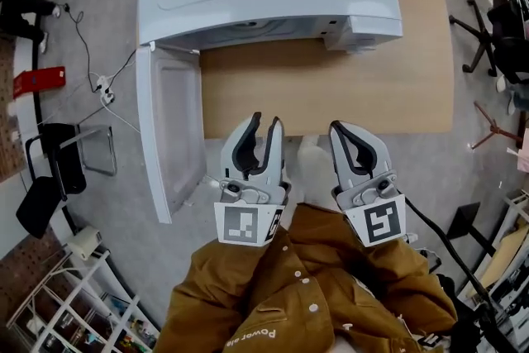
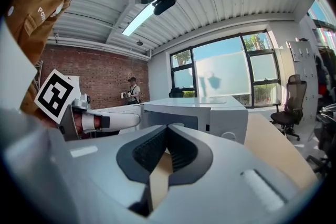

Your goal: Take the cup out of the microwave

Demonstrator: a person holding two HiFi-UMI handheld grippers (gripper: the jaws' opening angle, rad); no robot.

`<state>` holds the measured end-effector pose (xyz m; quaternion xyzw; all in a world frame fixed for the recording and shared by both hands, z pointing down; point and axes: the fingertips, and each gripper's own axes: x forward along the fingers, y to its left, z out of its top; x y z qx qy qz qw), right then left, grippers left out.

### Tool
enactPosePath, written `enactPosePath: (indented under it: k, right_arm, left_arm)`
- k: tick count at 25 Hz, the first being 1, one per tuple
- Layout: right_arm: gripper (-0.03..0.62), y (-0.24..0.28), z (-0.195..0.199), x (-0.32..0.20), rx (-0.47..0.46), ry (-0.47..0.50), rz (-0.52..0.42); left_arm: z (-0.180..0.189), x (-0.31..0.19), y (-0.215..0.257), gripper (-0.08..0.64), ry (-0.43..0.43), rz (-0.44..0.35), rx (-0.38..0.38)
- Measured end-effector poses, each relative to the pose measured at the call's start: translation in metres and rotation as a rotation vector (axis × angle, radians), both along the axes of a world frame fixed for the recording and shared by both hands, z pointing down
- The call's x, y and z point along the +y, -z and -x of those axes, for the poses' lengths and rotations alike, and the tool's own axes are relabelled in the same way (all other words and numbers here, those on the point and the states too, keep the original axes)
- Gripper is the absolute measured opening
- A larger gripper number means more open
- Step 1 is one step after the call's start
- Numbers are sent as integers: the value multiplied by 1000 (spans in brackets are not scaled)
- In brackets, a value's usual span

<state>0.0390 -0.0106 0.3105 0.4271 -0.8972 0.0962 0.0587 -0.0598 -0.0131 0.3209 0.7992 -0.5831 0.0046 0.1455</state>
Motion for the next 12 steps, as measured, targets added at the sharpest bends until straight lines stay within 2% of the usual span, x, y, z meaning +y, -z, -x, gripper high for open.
enactPosePath:
  k: [1,2,7,10,12]
  right_arm:
    - [5,-5,2,-6,4,-2,-3]
    - [5,-11,4,-11,9,-4,-5]
    - [5,-41,18,-33,31,-6,-5]
    - [5,-54,30,-42,42,11,-7]
    - [5,-65,36,-45,47,26,-2]
  left_arm:
    - [1,-9,-8,144,2,1,-10]
    - [3,-17,-16,160,5,2,-20]
    - [19,-58,-48,185,31,-29,-54]
    - [34,-82,-69,247,72,-29,-50]
    - [40,-98,-87,257,84,-15,-48]
